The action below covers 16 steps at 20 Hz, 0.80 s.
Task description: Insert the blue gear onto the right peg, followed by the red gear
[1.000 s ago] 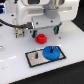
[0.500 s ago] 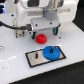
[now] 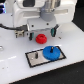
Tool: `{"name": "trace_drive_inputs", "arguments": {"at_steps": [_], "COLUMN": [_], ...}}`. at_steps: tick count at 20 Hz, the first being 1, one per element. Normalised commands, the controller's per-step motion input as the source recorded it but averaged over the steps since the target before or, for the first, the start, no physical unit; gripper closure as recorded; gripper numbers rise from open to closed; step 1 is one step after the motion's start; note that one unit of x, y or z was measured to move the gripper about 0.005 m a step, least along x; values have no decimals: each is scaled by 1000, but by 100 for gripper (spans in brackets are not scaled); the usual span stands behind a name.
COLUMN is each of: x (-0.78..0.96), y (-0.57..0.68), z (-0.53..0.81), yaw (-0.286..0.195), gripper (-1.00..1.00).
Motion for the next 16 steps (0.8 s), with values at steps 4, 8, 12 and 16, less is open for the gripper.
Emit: {"name": "trace_drive_inputs", "arguments": {"at_steps": [4,8,12,16], "x": [-15,-66,-43,-16], "y": [-61,-2,-2,7], "z": [-114,-213,-132,-80], "yaw": [0,0,0,0], "gripper": [-100,-100,-100,100]}}
